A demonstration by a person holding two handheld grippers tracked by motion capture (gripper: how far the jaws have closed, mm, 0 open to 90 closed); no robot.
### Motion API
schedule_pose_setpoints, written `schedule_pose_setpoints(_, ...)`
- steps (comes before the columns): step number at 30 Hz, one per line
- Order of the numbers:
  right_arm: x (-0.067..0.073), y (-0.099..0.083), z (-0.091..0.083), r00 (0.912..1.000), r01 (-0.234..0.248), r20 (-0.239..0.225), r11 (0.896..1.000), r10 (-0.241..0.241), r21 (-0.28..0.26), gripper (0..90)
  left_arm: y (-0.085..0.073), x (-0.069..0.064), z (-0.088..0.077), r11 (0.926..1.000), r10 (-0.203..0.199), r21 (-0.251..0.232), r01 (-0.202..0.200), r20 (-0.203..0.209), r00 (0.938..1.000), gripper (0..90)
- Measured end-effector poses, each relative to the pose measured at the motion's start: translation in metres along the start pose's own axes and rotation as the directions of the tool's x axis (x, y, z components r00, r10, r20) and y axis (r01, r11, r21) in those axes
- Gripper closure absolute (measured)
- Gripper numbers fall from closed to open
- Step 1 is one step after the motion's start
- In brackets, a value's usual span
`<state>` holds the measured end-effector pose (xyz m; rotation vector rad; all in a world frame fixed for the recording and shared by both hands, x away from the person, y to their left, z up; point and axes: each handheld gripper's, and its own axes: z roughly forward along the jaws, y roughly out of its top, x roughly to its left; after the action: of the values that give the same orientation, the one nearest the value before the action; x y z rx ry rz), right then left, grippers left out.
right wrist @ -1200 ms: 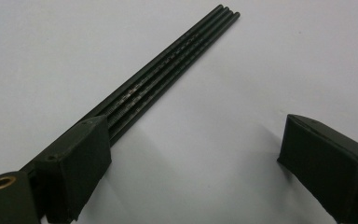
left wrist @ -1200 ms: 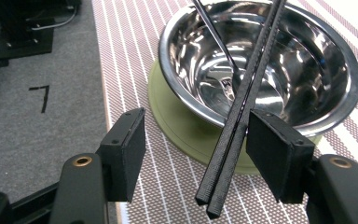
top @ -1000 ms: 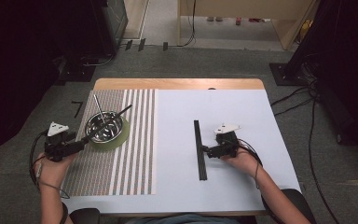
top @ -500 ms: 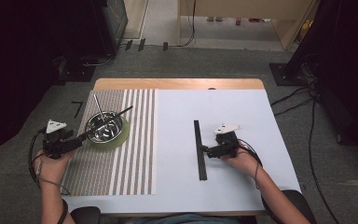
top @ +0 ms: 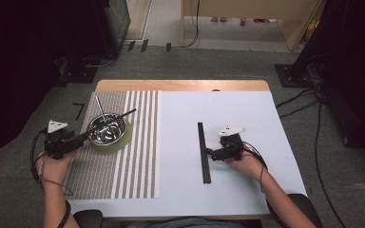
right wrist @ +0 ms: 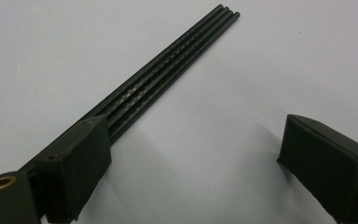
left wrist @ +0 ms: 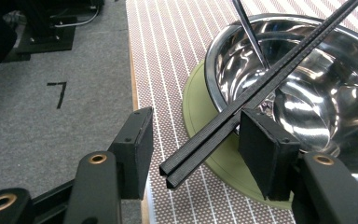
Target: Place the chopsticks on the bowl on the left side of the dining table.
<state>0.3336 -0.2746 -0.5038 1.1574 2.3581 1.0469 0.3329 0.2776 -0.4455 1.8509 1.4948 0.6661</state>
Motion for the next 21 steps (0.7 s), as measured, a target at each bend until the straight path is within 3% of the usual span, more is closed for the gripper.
schedule_pose_setpoints(6, 0.0, 0.0, 0.0, 1.0, 0.0, 0.0, 1.0, 0.0, 0.0, 8.3, 0.001, 0.001, -0.002, 1.0, -0.008, -0.002, 0.008, 0.006, 0.9999, 45.8)
schedule_pose_setpoints(10, 0.0, 0.0, 0.0, 1.0, 0.001, 0.0, 1.0, -0.001, 0.0, 8.3, 0.007, -0.001, -0.01, 0.999, -0.03, -0.033, 0.03, 0.009, 0.9995, 46.9)
schedule_pose_setpoints(17, 0.0, 0.0, 0.0, 1.0, 0.001, 0.0, 1.0, -0.001, 0.0, 8.3, 0.017, -0.008, -0.018, 0.9963, -0.056, -0.064, 0.057, 0.017, 0.9983, 66.6)
schedule_pose_setpoints(18, 0.0, 0.0, 0.0, 1.0, 0.001, 0.0, 1.0, -0.001, 0.0, 8.3, 0.018, -0.01, -0.019, 0.9962, -0.054, -0.067, 0.055, 0.02, 0.9983, 72.7)
schedule_pose_setpoints(21, 0.0, 0.0, 0.0, 1.0, 0.001, 0.0, 1.0, -0.001, 0.0, 8.3, 0.021, -0.013, -0.017, 0.9967, -0.054, -0.058, 0.056, 0.042, 0.9977, 79.1)
